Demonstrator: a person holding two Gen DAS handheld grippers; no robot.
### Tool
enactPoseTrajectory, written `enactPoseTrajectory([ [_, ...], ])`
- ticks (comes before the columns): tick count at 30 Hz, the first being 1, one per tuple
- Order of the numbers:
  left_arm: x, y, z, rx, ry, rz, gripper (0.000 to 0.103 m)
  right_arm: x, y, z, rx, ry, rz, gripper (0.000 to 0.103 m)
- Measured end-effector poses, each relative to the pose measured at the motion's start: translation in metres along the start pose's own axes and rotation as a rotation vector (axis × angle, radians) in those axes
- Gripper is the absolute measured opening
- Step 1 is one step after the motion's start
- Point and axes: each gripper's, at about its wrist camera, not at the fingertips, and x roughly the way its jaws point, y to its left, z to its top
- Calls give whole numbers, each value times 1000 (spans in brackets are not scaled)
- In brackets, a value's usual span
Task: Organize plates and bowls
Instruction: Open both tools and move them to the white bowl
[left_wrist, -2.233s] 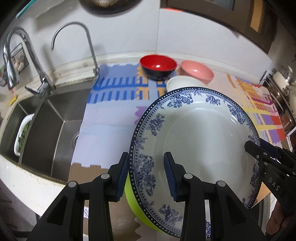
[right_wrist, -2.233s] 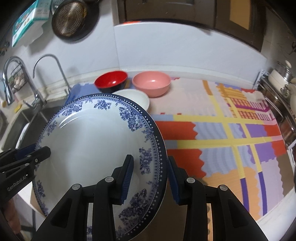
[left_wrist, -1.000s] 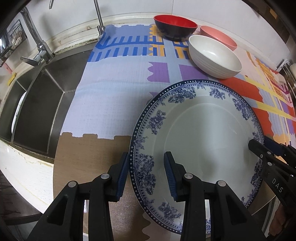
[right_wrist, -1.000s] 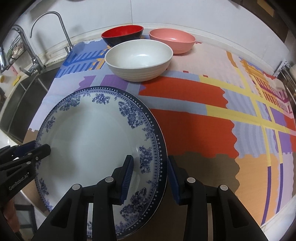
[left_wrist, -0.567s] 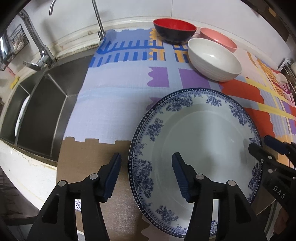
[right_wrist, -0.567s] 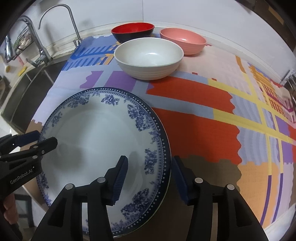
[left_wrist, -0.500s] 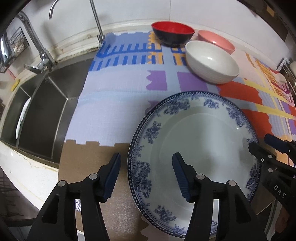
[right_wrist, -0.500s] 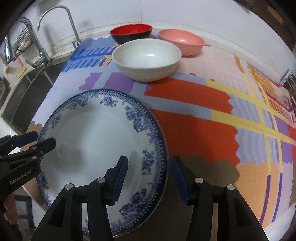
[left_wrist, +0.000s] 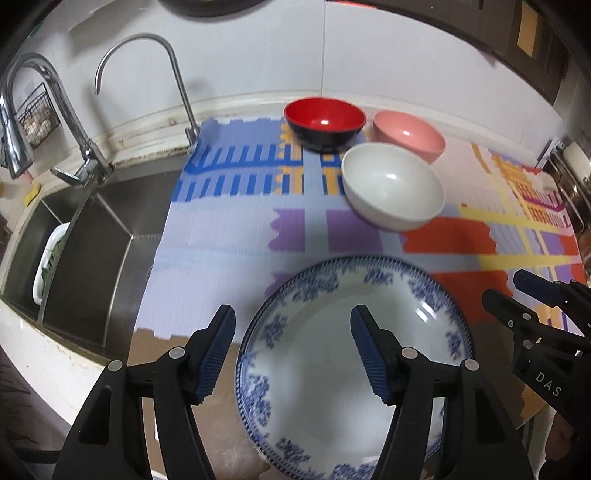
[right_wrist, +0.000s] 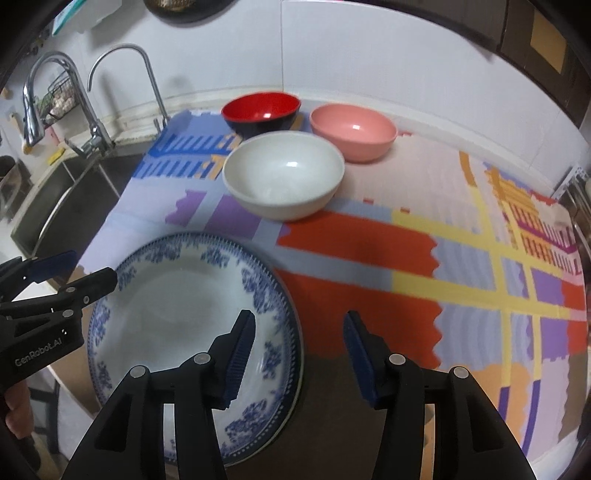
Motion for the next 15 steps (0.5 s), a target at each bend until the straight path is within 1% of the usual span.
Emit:
enactPoseTrajectory([
  [15, 16, -26, 56, 7, -53, -17, 64, 2, -33, 50, 5, -78, -2, 51],
])
